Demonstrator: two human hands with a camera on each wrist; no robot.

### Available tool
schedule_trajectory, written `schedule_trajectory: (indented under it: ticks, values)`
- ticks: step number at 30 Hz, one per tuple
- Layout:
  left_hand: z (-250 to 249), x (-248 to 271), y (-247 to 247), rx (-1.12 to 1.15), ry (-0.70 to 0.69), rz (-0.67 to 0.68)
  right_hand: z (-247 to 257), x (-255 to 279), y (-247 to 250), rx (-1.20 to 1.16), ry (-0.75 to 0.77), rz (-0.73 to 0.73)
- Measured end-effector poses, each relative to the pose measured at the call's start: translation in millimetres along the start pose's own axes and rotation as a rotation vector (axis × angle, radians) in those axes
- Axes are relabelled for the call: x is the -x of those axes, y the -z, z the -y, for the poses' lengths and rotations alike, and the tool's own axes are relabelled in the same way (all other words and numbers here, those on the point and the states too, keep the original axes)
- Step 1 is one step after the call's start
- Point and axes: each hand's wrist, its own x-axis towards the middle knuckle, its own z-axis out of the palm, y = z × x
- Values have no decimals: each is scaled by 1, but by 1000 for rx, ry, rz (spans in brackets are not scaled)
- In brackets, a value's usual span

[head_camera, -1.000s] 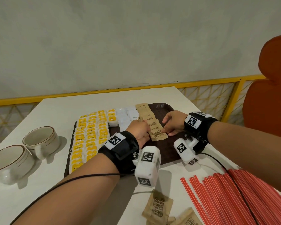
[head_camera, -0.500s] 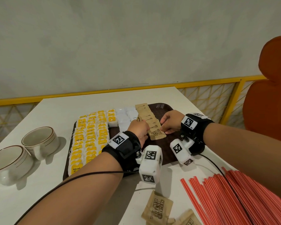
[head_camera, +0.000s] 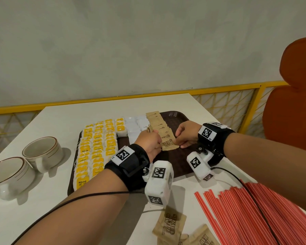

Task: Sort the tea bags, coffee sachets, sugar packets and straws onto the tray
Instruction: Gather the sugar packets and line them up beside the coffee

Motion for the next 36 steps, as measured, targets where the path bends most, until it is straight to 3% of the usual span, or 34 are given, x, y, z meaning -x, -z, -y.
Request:
schedule_trajectory:
  ticks: [4,9,14,18,25,30,32,36]
  values:
    - [1,1,-2,-15,-5,-8,0,4,0,-18,-4,-3]
    - [-5,1,0,-65,-17,-68,6,1,-2,-87,-9,-151]
    - [-12,-10,-3,-177,-56,-174,11,-4,-9,43,80,-222]
    - [-11,-15,-2,-197,-29,-111,18,-2,-18,81,81,-202]
    - [-12,-10,-2,-261,-52,-135,16,-7,-12,106,80,-221]
    - [-5,-12,1,-268,-35,-134,9,5,-4,87,-13,-104]
    - [-2,-14,1,-253,-25,-124,6,8,-4,103,-32,-54]
    - [1,-14,0,-125,8,-68,4,6,-5,113,-25,-106]
